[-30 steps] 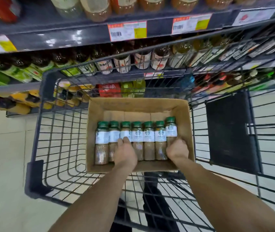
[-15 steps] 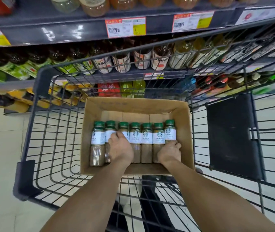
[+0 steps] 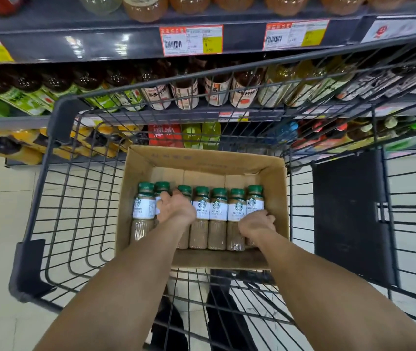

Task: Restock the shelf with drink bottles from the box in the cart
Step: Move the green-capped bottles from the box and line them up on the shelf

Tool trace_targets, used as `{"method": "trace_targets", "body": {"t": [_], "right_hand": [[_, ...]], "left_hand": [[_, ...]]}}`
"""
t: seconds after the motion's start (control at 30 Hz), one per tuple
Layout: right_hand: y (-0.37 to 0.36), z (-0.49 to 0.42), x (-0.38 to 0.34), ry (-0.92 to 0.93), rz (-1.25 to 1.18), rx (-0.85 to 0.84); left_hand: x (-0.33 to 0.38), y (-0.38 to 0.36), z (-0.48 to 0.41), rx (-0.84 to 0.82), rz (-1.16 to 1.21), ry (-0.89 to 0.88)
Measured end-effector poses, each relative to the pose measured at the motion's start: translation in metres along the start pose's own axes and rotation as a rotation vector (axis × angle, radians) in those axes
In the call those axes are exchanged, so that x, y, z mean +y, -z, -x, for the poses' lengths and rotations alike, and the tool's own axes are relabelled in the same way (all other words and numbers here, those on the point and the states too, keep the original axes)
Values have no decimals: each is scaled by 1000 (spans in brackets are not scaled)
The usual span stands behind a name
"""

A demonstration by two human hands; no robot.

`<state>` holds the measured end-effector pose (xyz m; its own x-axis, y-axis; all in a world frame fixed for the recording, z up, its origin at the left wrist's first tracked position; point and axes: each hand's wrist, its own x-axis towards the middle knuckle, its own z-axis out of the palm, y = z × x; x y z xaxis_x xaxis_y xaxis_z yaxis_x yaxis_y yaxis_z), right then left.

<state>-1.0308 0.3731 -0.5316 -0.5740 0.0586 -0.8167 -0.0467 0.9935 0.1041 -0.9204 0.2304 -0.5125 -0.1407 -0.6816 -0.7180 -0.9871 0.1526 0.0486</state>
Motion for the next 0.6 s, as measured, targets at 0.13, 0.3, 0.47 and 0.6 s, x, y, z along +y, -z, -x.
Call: {"method": "trace_targets", "body": {"t": [0.13, 0.3, 0.47, 0.6], "right_hand": [[23, -1, 4, 189, 242, 107], [40, -11, -4, 277, 189, 253], [48, -35, -27, 124, -215, 175], [46, -51, -32, 122, -327, 189]], "left_hand": [[8, 3, -4, 67, 1, 14], [14, 4, -5, 84, 15, 42], [11, 9, -10, -2, 64, 49], [2, 10, -12, -28, 193, 7]]}}
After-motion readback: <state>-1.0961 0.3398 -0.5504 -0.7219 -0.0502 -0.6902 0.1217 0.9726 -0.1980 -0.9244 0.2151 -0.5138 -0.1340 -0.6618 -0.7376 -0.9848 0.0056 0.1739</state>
